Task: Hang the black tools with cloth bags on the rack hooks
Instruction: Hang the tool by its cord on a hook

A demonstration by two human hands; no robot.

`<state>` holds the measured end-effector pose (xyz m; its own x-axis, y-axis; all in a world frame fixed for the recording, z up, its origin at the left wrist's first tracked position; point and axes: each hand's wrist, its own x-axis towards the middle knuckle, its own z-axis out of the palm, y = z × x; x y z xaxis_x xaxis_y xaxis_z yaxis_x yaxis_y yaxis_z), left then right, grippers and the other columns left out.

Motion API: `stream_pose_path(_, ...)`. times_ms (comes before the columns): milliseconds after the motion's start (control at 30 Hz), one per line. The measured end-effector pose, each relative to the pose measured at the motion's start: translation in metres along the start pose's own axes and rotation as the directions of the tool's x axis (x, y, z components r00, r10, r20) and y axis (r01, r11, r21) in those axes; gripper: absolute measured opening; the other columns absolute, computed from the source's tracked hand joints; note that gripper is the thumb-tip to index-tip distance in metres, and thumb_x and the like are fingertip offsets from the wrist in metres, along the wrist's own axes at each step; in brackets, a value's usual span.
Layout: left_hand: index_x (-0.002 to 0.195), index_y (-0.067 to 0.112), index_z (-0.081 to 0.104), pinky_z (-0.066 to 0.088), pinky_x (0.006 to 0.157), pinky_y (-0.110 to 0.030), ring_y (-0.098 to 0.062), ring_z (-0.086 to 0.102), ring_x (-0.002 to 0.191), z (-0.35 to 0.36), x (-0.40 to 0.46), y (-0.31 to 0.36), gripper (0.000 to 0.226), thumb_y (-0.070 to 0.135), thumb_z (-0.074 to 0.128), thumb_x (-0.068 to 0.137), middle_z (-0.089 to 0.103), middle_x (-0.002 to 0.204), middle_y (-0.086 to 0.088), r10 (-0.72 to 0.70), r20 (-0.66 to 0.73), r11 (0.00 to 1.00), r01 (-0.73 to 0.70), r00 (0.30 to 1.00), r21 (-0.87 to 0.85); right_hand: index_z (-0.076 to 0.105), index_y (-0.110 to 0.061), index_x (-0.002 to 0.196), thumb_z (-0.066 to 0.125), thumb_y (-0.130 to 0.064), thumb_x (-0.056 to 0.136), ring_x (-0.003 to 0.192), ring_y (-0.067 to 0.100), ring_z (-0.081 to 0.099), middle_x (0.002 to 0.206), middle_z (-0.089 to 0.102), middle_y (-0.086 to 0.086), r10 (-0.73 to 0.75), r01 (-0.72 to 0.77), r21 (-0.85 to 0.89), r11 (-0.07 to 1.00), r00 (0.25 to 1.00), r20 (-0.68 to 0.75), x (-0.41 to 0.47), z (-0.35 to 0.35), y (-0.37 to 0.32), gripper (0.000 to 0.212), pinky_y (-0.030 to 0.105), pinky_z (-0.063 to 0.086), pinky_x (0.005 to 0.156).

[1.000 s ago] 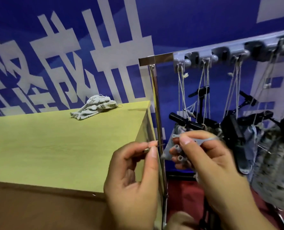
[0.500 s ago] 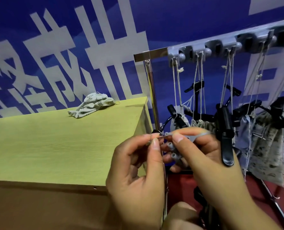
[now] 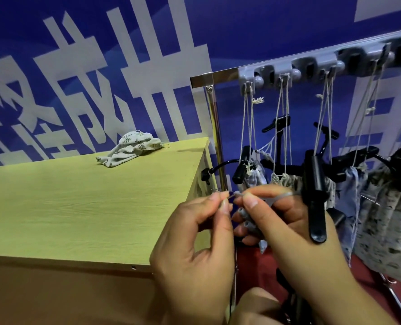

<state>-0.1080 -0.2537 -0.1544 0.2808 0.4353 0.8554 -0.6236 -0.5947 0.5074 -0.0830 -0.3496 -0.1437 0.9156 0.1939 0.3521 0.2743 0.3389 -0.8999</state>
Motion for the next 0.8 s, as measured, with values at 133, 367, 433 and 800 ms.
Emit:
stream_pose_path(133,0.089,0.025,0.067,0.054,0.071,-0.021,-0.008,0.071,0.079,-0.006,0.002,-0.006,0.014,0.016,0.069,0.079,0.07,0.09,0.011,0.015,0.057,0.998,-0.018,0.998,0.053,0.07,-0.024,0.084,0.057,-0.027,0.075,0.055,0.014,0.066,0.069,0.07,0.005,0.0,0.0,-0.011,1.0,1.0,0.017,0.002,-0.003,0.002,0.016,0.019,0.05,0.05)
stream_pose_path(367,0.088,0.017,0.072,0.051,0.075,-0.018,-0.006,0.069,0.081,-0.008,0.002,-0.01,0.012,0.008,0.07,0.079,0.073,0.084,0.005,0.136,0.118,0.985,-0.147,0.984,0.093,0.069,-0.027,0.081,0.056,-0.024,0.076,0.052,0.008,0.062,0.071,0.066,0.007,-0.031,0.04,-0.064,0.997,0.991,0.129,0.001,-0.002,-0.001,0.014,0.016,0.047,0.048)
stream_pose_path(433,0.097,0.02,0.073,0.051,0.077,-0.019,-0.009,0.07,0.085,-0.011,0.004,-0.01,0.017,0.016,0.069,0.081,0.073,0.089,0.009,0.059,0.138,0.998,-0.061,0.989,0.015,0.069,-0.03,0.079,0.056,-0.025,0.076,0.052,0.007,0.062,0.072,0.067,0.006,-0.047,0.054,-0.054,0.997,0.991,0.129,0.001,-0.003,-0.002,0.014,0.016,0.048,0.049)
stream_pose_path(800,0.082,0.021,0.075,0.052,0.069,-0.018,-0.011,0.065,0.072,-0.018,0.014,-0.013,0.042,0.051,0.084,0.053,0.071,0.077,-0.002,-0.423,0.521,0.649,0.649,0.742,-0.398,0.067,-0.029,0.086,0.054,-0.031,0.084,0.075,0.008,0.066,0.083,0.068,-0.004,-0.255,0.319,-0.19,0.928,0.92,0.299,0.007,-0.013,0.002,0.013,0.016,0.051,0.068)
